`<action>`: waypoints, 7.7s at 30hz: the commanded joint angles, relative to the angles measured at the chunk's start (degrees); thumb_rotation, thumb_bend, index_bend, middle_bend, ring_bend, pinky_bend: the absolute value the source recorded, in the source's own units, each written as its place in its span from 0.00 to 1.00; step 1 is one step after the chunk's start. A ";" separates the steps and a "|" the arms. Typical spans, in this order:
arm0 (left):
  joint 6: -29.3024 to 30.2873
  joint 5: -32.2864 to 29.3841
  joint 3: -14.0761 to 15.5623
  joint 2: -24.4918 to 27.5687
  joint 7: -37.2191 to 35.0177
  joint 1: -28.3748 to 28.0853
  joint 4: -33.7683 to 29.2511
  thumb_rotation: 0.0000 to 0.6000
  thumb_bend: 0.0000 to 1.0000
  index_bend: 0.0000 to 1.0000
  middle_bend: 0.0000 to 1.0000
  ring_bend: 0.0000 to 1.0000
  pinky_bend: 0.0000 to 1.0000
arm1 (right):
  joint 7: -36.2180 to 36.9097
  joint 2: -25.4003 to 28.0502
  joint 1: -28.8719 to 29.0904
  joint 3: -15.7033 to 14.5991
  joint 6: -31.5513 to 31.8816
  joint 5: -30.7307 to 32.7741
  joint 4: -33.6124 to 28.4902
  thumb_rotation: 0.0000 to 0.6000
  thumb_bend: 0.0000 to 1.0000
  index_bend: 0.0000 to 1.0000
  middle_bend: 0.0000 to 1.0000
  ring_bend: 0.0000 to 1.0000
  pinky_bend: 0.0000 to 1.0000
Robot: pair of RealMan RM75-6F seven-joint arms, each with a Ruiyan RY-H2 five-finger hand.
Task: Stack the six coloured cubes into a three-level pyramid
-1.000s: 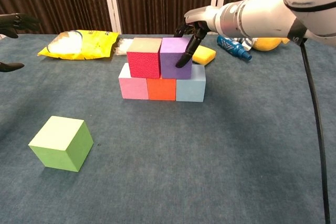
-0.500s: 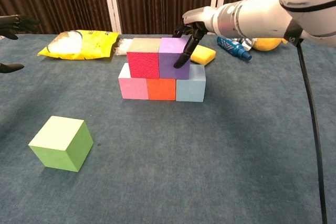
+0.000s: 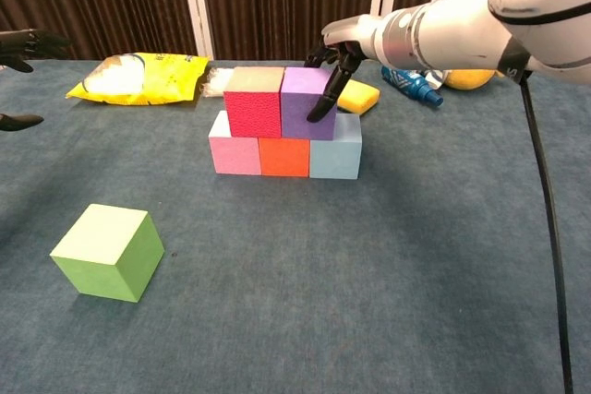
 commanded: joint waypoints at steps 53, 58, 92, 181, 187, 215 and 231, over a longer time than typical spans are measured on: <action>-7.28 14.87 11.20 4.97 9.32 -1.34 -9.31 1.00 0.34 0.00 0.04 0.02 0.14 | 30.25 34.10 -37.77 -4.00 17.13 -49.79 -34.07 1.00 0.19 0.12 0.10 0.00 0.09; -8.78 15.05 11.59 3.07 8.64 -2.39 -8.39 1.00 0.34 0.00 0.04 0.02 0.14 | 30.45 34.01 -38.56 -3.77 17.10 -49.46 -33.69 1.00 0.19 0.12 0.10 0.00 0.09; -6.79 14.30 12.66 -0.05 6.37 -2.09 -7.41 1.00 0.33 0.00 0.08 0.04 0.16 | 31.76 32.82 -40.23 -2.05 15.02 -49.28 -31.24 1.00 0.19 0.12 0.10 0.00 0.09; -24.57 -21.31 -9.72 -6.07 12.25 -36.06 2.91 1.00 0.33 0.26 0.35 0.29 0.30 | 38.00 39.33 -48.64 0.38 19.93 -49.88 -31.57 1.00 0.19 0.12 0.10 0.00 0.09; -24.59 -20.97 -9.46 -6.22 11.42 -35.91 3.44 1.00 0.33 0.26 0.35 0.28 0.30 | 37.62 39.29 -48.51 0.59 19.79 -49.61 -31.63 1.00 0.19 0.12 0.10 0.00 0.09; -26.80 -15.52 -9.33 -6.24 4.76 -35.19 5.96 1.00 0.33 0.26 0.34 0.26 0.26 | 36.19 39.15 -48.23 1.20 19.40 -48.10 -32.20 1.00 0.19 0.12 0.10 0.00 0.09; -27.11 -13.53 -9.00 -6.12 3.20 -35.06 6.79 1.00 0.33 0.23 0.27 0.20 0.24 | 36.01 39.05 -48.34 1.33 19.48 -47.90 -32.32 1.00 0.19 0.11 0.10 0.00 0.08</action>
